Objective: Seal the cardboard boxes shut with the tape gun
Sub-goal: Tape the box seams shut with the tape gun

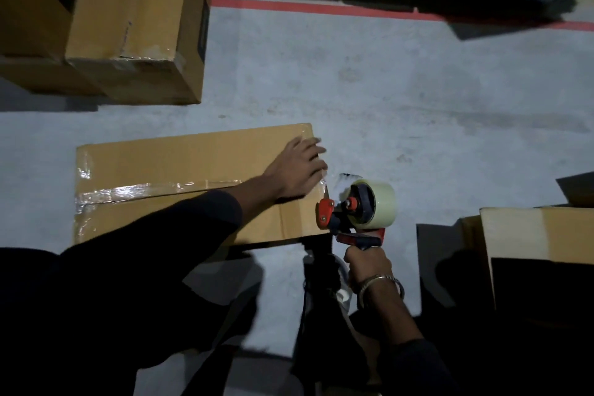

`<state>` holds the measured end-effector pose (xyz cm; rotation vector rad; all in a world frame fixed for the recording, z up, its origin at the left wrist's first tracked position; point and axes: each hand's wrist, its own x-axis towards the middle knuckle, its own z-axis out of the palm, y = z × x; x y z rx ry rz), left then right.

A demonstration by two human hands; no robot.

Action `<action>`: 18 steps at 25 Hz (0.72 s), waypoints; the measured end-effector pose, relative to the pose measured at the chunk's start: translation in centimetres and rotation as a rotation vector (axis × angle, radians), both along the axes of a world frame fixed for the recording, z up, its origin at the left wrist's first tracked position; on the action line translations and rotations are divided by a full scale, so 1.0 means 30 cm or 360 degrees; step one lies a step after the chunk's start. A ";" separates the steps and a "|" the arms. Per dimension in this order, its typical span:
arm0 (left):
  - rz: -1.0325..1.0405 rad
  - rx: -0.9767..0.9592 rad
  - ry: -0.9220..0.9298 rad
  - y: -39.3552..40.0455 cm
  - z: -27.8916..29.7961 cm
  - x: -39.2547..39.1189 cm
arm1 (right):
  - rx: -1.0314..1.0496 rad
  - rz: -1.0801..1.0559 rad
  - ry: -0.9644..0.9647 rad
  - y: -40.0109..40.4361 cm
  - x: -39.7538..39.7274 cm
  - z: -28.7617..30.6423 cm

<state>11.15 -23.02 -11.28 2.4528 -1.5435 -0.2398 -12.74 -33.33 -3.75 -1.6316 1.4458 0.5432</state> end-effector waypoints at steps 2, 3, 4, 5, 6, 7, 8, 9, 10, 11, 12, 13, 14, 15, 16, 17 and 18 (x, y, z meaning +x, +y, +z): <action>-0.0211 0.0091 -0.0031 0.027 -0.010 -0.090 | -0.0005 -0.0016 -0.0023 0.007 0.000 0.014; -0.0284 0.0135 -0.0057 0.033 -0.019 -0.119 | 0.0004 -0.0028 -0.0042 0.013 -0.005 0.024; -0.0320 0.0175 -0.0070 0.038 -0.027 -0.136 | 0.0020 -0.0048 -0.0059 0.019 -0.011 0.029; -0.0318 0.0199 -0.0041 0.040 -0.026 -0.142 | 0.0030 -0.0082 -0.0071 0.025 -0.016 0.033; -0.0294 0.0212 0.0024 0.038 -0.021 -0.142 | 0.0024 -0.0112 -0.0098 0.031 -0.022 0.036; -0.0262 0.0215 0.0106 0.034 -0.015 -0.139 | 0.0026 -0.0133 -0.0118 0.036 -0.028 0.042; -0.0230 0.0210 0.0188 0.029 -0.009 -0.138 | 0.0024 -0.0138 -0.0125 0.041 -0.034 0.047; -0.0202 0.0197 0.0246 0.023 -0.005 -0.139 | 0.0015 -0.0127 -0.0111 0.046 -0.039 0.061; -0.0186 0.0184 0.0280 0.019 -0.004 -0.141 | -0.0003 -0.0109 -0.0108 0.048 -0.043 0.069; -0.0178 0.0185 0.0301 0.015 -0.008 -0.143 | -0.0025 -0.0086 -0.0089 0.051 -0.047 0.078; -0.0167 0.0202 0.0319 0.011 -0.013 -0.144 | -0.0036 -0.0047 -0.0083 0.054 -0.046 0.094; -0.0152 0.0236 0.0326 0.007 -0.017 -0.143 | -0.0044 -0.0005 -0.0071 0.056 -0.043 0.108; -0.0137 0.0273 0.0324 0.002 -0.015 -0.137 | -0.0043 0.0033 -0.0070 0.056 -0.039 0.107; -0.0131 0.0304 0.0331 -0.004 -0.008 -0.129 | -0.0040 0.0057 -0.0055 0.054 -0.040 0.104; -0.0134 0.0324 0.0357 -0.011 0.001 -0.119 | -0.0027 0.0073 -0.0034 0.052 -0.048 0.103; -0.0138 0.0328 0.0397 -0.015 0.010 -0.109 | -0.0007 0.0065 0.0008 0.052 -0.064 0.093; -0.0141 0.0324 0.0423 -0.018 0.015 -0.109 | 0.0012 0.0077 0.0070 0.064 -0.091 0.095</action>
